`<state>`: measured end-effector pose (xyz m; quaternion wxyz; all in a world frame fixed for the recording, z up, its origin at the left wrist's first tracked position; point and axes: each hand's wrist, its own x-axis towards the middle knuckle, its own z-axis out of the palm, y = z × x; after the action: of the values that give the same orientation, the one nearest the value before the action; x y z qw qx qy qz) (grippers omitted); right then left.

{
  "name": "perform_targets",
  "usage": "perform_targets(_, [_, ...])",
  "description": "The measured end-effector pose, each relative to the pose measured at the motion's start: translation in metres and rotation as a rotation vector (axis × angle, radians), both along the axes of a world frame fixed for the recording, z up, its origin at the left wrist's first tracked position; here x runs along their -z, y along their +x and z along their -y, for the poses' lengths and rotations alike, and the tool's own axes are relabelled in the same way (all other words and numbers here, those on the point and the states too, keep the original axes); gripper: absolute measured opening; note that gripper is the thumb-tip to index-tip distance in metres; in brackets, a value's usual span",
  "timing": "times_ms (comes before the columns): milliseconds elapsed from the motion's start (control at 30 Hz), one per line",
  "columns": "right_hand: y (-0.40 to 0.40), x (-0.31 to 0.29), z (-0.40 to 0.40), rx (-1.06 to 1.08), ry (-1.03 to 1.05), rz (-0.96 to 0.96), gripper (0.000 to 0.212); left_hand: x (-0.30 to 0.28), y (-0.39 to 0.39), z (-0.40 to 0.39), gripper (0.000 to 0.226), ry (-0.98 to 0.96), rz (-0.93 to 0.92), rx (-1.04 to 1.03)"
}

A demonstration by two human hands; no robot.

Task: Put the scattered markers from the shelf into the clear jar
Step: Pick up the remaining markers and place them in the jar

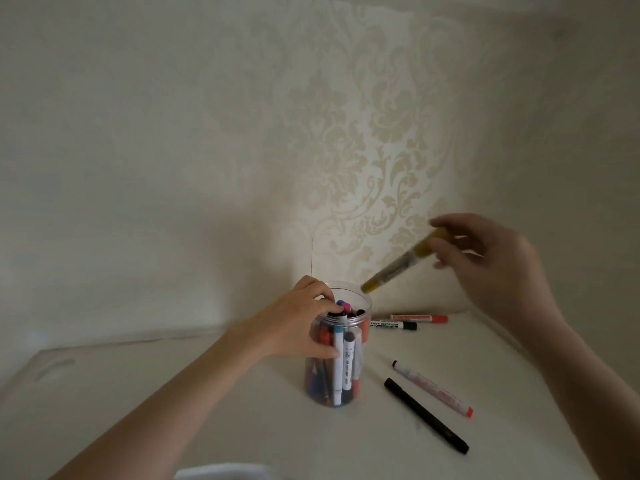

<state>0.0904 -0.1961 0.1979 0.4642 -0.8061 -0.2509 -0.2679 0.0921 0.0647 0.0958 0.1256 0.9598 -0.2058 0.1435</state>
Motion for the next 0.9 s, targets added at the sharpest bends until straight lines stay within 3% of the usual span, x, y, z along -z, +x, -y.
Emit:
perform_targets(267, [0.022,0.029,-0.068,-0.088,-0.545,-0.018,0.027,-0.003,-0.002,0.002,0.066,-0.005,-0.045,-0.003])
perform_targets(433, [0.028,0.06,-0.078,-0.033,-0.777,-0.064,0.036,0.004,-0.002,-0.001,0.071,-0.158,0.001,0.012])
perform_targets(500, [0.025,0.068,-0.06,0.026,-0.615,-0.074,0.037,0.008,-0.005,0.0,0.077,-0.214,0.01,0.028])
perform_targets(567, [0.024,0.091,-0.026,0.106,-0.416,-0.069,0.028,0.009,-0.007,0.001,0.068,-0.262,0.025,0.045])
perform_targets(667, [0.008,0.152,0.027,0.132,-0.684,-0.317,0.036,0.009,-0.004,0.002,0.047,-0.217,0.048,0.068])
perform_targets(767, [-0.013,0.208,0.048,0.245,-0.812,-0.395,0.049,0.012,0.0,0.001,0.052,-0.233,0.023,0.07])
perform_targets(833, [-0.012,0.224,0.058,0.222,-0.722,-0.369,0.063,0.011,0.0,-0.001,0.057,-0.292,0.02,0.075])
perform_targets(900, [-0.007,0.208,0.064,0.251,-0.546,-0.368,0.044,0.006,-0.001,-0.007,0.054,-0.359,0.065,0.063])
